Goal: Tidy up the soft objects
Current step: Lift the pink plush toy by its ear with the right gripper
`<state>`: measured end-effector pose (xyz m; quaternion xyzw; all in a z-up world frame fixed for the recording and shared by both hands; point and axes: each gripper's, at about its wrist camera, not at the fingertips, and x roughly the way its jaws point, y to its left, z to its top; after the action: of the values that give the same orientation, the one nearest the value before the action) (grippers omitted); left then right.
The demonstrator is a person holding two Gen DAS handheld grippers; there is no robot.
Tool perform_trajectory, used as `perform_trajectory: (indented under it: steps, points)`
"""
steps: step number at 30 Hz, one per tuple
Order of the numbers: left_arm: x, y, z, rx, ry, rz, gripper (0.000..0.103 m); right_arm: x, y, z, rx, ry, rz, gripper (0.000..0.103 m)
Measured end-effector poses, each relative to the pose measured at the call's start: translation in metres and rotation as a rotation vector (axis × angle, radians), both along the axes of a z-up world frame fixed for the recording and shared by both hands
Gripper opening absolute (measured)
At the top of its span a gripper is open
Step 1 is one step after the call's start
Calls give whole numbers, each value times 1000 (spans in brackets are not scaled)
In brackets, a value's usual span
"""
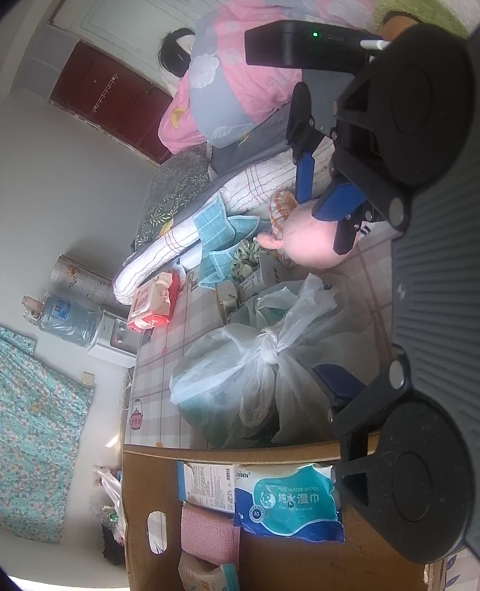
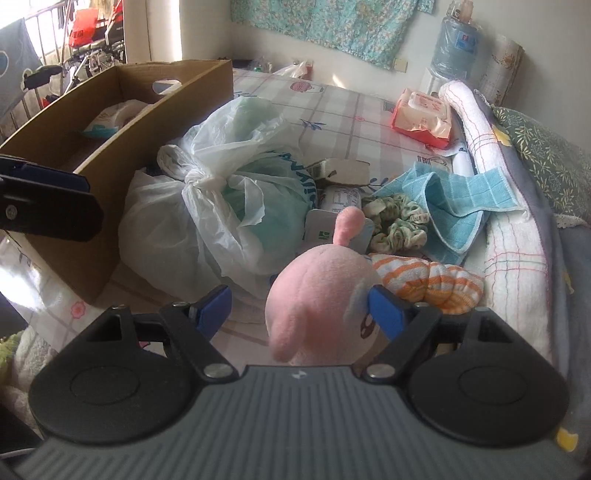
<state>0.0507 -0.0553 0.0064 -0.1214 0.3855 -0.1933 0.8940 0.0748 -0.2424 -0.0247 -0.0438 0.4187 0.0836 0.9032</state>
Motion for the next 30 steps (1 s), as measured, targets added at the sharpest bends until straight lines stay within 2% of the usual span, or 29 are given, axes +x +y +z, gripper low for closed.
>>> perform_trajectory:
  steps: [3, 5, 10, 16, 23, 30]
  points:
    - [0, 2, 0, 0, 0, 3, 86, 0, -15, -7, 208, 32, -35, 81]
    - [0, 3, 0, 0, 1, 6, 86, -1, -23, -12, 298, 34, -70, 81]
    - [2, 2, -2, 3, 6, 9, 86, -12, -44, -9, 430, -12, -125, 81]
    - [-1, -14, -8, 21, 19, -51, 86, -22, -77, -4, 487, -75, -199, 81]
    - [0, -45, -27, 81, 57, -136, 82, -12, -100, -26, 546, -35, -235, 81]
    - [6, -65, -45, 135, 87, -158, 73, 17, -76, -27, 449, -54, -124, 80]
